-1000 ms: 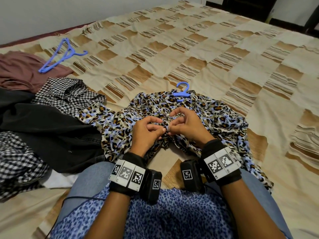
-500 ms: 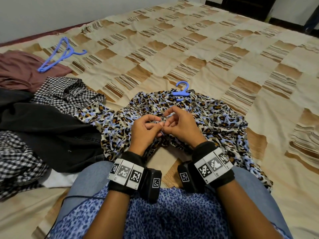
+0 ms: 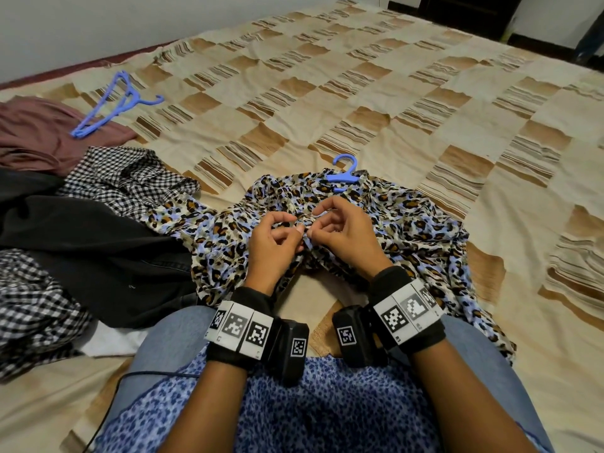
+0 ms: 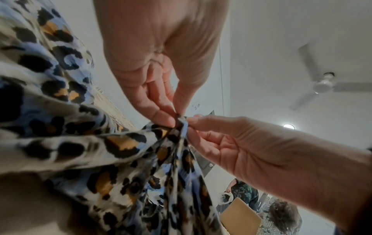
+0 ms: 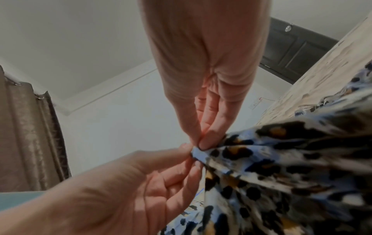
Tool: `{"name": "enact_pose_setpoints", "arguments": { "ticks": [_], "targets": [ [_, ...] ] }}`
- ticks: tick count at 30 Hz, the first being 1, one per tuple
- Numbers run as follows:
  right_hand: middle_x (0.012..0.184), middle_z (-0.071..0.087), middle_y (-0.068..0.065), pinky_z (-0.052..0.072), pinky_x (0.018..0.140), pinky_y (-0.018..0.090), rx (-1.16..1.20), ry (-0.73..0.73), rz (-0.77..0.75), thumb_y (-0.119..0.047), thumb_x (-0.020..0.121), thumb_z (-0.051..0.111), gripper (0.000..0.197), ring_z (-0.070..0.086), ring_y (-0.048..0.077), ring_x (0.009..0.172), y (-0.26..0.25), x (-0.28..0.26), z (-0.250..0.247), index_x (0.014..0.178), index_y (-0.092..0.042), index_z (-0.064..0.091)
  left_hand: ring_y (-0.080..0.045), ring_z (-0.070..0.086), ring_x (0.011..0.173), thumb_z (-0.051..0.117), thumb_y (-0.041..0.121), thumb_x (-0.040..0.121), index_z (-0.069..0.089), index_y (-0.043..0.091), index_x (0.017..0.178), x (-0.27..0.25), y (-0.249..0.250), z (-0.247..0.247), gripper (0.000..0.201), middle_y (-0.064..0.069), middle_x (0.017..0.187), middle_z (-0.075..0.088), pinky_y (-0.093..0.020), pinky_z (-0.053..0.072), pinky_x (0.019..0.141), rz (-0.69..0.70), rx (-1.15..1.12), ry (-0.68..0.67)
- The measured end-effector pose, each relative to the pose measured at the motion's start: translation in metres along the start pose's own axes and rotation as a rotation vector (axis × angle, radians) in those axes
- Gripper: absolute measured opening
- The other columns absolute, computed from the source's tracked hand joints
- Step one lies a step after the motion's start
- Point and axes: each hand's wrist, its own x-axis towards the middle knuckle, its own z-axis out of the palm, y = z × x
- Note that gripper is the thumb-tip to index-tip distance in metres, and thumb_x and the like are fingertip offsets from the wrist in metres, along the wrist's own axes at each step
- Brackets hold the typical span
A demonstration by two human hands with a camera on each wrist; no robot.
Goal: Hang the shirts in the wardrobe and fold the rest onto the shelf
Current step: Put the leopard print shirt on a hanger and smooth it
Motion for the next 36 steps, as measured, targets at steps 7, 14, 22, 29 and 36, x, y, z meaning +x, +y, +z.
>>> {"name": "enact_pose_setpoints", "arguments": {
  "ticks": [7, 14, 22, 29, 36],
  "targets": [
    [0.069, 0.063, 0.003, 0.048, 0.061, 0.016, -0.014, 0.027, -0.025, 0.007, 0.076, 0.067, 0.026, 0.056, 0.007, 0.057, -0.001, 0.000, 0.003, 0.093, -0.009, 0.056, -0.011, 0.058, 0.065, 0.057, 0.003, 0.090, 0.056, 0.012, 0.096, 0.001, 0.000, 0.001, 0.010, -0.006, 0.070, 0.060, -0.017, 0.054, 0.060, -0.030, -0.052, -0.048],
    [0.073, 0.064, 0.013, 0.056, 0.073, 0.031, 0.273, -0.027, 0.152, 0.010, 0.081, 0.063, 0.026, 0.064, 0.017, 0.062, -0.004, -0.001, 0.000, 0.101, -0.005, 0.054, -0.007, 0.054, 0.063, 0.051, 0.001, 0.093, 0.049, 0.021, 0.092, -0.001, 0.005, 0.002, 0.020, 0.000, 0.072, 0.055, -0.019, 0.052, 0.060, -0.017, -0.100, -0.131],
    [0.078, 0.063, 0.018, 0.056, 0.080, 0.040, 0.179, -0.054, 0.133, 0.008, 0.082, 0.064, 0.021, 0.064, 0.012, 0.061, 0.000, 0.003, -0.005, 0.100, -0.001, 0.058, -0.013, 0.056, 0.067, 0.056, -0.003, 0.089, 0.050, 0.020, 0.094, -0.003, 0.006, 0.002, 0.025, -0.004, 0.076, 0.056, -0.023, 0.051, 0.064, 0.016, -0.083, -0.112],
    [0.071, 0.057, -0.004, 0.044, 0.071, 0.024, -0.517, -0.191, 0.004, -0.005, 0.085, 0.064, 0.043, 0.051, 0.010, 0.067, 0.008, 0.010, -0.016, 0.126, -0.018, 0.057, -0.009, 0.055, 0.072, 0.055, -0.002, 0.089, 0.052, 0.023, 0.094, -0.004, 0.009, 0.004, 0.026, 0.000, 0.078, 0.055, -0.021, 0.053, 0.068, 0.022, -0.091, -0.118],
    [0.096, 0.066, 0.010, 0.045, 0.082, 0.032, -0.541, 0.125, -0.003, -0.007, 0.091, 0.054, 0.013, 0.059, 0.022, 0.085, 0.007, 0.027, -0.031, 0.097, -0.007, 0.065, -0.024, 0.044, 0.124, 0.070, 0.019, 0.080, 0.037, 0.027, 0.132, 0.001, -0.009, -0.003, 0.062, 0.001, 0.128, 0.051, -0.053, 0.033, 0.105, -0.108, 0.737, -0.153]
  ]
}}
